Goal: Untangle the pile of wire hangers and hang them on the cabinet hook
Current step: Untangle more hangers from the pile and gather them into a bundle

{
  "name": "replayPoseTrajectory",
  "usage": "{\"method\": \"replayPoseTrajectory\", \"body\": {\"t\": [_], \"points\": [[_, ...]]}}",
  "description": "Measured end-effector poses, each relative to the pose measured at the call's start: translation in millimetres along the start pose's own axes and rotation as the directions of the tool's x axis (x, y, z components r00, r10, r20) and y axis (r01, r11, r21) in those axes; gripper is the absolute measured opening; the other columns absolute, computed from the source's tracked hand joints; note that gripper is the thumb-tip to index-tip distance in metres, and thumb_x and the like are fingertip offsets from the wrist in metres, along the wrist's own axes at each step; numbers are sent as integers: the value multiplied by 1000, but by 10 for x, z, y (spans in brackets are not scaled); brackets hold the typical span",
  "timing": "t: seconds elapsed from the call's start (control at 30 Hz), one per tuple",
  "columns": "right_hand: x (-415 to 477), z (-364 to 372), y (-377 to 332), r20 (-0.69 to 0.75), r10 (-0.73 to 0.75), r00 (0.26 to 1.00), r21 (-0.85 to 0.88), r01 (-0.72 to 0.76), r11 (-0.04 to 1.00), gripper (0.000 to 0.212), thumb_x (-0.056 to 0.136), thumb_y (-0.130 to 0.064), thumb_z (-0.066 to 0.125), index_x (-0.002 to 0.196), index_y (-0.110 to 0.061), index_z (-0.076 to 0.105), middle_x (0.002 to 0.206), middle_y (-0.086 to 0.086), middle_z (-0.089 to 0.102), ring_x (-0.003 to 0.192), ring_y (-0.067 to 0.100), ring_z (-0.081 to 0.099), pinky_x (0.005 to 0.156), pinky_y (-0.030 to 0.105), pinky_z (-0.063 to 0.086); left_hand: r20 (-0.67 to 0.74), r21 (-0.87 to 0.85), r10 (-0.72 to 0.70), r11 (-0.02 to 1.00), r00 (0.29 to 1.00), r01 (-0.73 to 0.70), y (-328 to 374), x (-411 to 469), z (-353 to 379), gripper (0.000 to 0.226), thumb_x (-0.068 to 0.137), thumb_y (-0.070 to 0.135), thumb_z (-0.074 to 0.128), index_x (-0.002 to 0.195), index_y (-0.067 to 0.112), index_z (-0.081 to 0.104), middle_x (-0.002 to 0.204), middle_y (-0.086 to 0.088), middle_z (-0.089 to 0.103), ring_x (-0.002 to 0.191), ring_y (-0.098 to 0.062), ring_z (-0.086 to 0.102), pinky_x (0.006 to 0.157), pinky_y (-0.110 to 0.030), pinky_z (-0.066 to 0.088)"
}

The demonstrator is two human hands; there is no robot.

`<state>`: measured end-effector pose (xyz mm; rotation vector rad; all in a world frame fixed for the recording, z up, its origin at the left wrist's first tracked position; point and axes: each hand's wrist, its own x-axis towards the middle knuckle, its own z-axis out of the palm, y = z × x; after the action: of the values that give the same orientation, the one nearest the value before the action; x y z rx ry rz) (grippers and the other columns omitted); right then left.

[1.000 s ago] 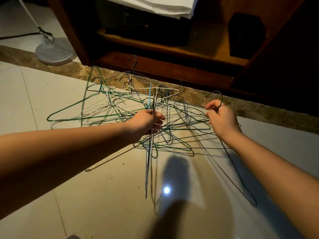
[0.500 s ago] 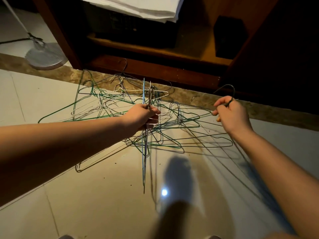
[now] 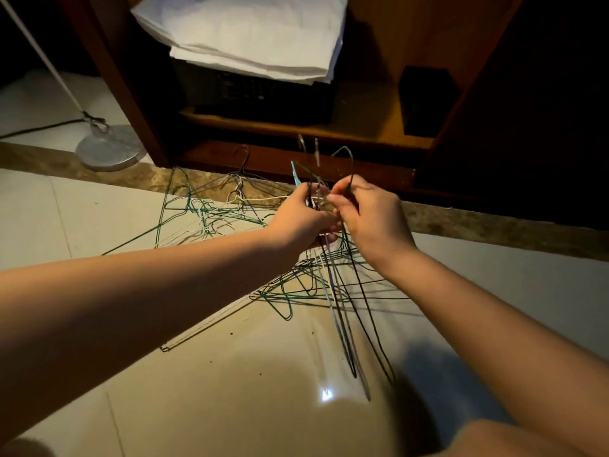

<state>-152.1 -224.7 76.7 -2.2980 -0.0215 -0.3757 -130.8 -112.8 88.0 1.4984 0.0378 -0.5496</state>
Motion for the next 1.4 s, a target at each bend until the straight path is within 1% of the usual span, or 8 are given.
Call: {"method": "replayPoseTrajectory", "body": {"t": [0.17, 0.4, 0.5, 0.6, 0.73, 0.97, 1.13, 1.4], "points": [[-1, 19, 62, -64, -26, 998, 45, 28, 999, 7, 87, -17, 61, 88, -12, 67, 81, -6, 59, 72, 3, 56, 63, 6, 43, 64, -1, -13, 1000, 998, 13, 20, 17, -102, 30, 89, 0, 53, 118, 11, 54, 101, -15, 63, 88, -24, 62, 70, -28, 54], [11, 187, 140, -76, 26, 997, 180, -12, 984, 12, 82, -21, 67, 91, -14, 69, 86, 0, 68, 81, 14, 65, 71, 31, 55, 82, 27, 22, 999, 996, -24, -110, 58, -88, 22, 92, -2, 47, 100, 15, 57, 85, -6, 63, 74, -16, 63, 64, -22, 55], [11, 178, 226, -46, 16, 999, 208, -6, 978, 20, 84, -21, 66, 104, -16, 65, 90, -7, 65, 79, 1, 62, 65, 12, 50, 47, 13, 14, 1000, 999, -15, -147, 108, -131, 25, 93, -3, 45, 114, 8, 54, 86, -8, 57, 70, -16, 59, 66, -25, 56], [36, 206, 597, -41, 95, 995, 100, -91, 991, 16, 89, -25, 60, 101, -16, 66, 89, -6, 63, 81, 8, 59, 66, 16, 43, -9, 42, -15, 999, 1000, 16, -160, 177, -272, 30, 93, -6, 43, 116, 7, 56, 86, -7, 52, 69, -15, 59, 62, -26, 57], [-4, 488, 1307, 78, 403, 912, -203, -381, 902, 23, 92, -29, 53, 103, -16, 67, 99, 5, 68, 93, 25, 60, 72, 28, 41, -35, 158, -55, 986, 998, 60, -195, 284, -421, 24, 92, -7, 41, 88, 12, 56, 88, -7, 52, 67, -12, 56, 58, -20, 55], [65, 982, 1885, 360, 505, 784, -484, -306, 820, 33, 89, -38, 52, 107, -13, 62, 115, 13, 63, 106, 31, 56, 85, 34, 45, -94, 262, -85, 959, 992, 107, -410, 499, -441, 28, 92, -7, 43, 81, 16, 56, 77, -5, 54, 63, -11, 57, 70, -27, 56], [89, 1104, 2001, 401, 581, 709, -413, -426, 805, 33, 92, -38, 52, 101, -9, 64, 111, 14, 64, 104, 29, 57, 74, 27, 37, -90, 256, -100, 959, 991, 121, -460, 555, -490, 28, 91, -5, 46, 86, 19, 61, 83, -6, 58, 66, -12, 60, 67, -26, 57], [65, 1075, 2015, 306, 632, 712, -311, -553, 773, 32, 90, -38, 52, 86, -10, 67, 86, 8, 66, 84, 29, 59, 64, 29, 40, -69, 147, -100, 983, 993, 109, -396, 567, -581, 14, 94, 14, 48, 94, 16, 62, 79, -5, 54, 69, -16, 59, 65, -26, 56]]}}
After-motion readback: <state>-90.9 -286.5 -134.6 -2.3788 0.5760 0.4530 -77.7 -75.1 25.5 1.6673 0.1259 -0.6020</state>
